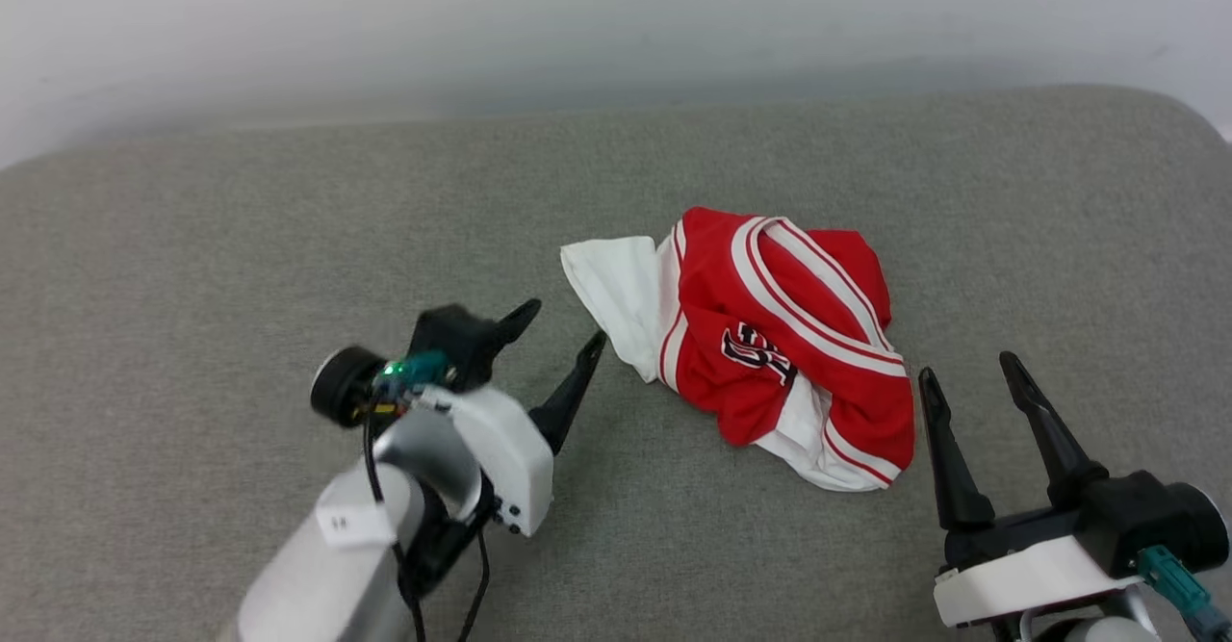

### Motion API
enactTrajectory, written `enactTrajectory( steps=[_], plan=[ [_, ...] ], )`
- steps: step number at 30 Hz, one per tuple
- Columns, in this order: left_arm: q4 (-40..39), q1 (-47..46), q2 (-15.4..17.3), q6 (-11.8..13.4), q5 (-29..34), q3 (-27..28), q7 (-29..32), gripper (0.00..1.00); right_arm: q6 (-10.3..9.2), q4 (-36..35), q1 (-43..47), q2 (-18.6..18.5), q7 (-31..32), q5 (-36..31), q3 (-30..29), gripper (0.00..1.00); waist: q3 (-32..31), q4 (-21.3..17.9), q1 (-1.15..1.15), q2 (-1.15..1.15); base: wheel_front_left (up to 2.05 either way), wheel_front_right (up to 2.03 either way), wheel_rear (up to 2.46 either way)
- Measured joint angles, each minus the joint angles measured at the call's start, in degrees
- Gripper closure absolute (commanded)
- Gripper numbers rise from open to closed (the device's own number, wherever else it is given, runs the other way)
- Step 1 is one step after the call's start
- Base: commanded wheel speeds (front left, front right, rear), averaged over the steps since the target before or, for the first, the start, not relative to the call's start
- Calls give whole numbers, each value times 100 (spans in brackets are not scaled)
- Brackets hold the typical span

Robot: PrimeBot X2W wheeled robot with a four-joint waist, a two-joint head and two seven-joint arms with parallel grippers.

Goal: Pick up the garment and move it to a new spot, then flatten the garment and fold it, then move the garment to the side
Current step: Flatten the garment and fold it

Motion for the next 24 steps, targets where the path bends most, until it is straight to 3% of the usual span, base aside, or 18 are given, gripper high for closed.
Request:
enactTrajectory(
  steps=[4, 11, 20, 24],
  plan=[
    [37, -1100, 475, -2, -933, -503, 1463, 0, 0, -59, -120, -1, 0, 56, 80, 0, 316, -189, 0, 0, 0, 0, 0],
    [501, -2570, 1179, -2, -1516, -1227, 3040, 0, 0, -131, -348, -3, 0, 254, 285, 0, 791, -631, 0, 0, 0, 0, 0],
    [1836, -3283, 1371, 0, -1890, -1380, 3739, 0, 0, -168, -546, -1, 0, 436, 486, 0, 1282, -1236, 0, 0, 0, 0, 0],
    [2243, -3466, 1344, 20, -1838, -1393, 3708, 0, 0, -144, -564, -2, 0, 486, 537, 0, 1423, -1426, 0, 0, 0, 0, 0]
  ],
)
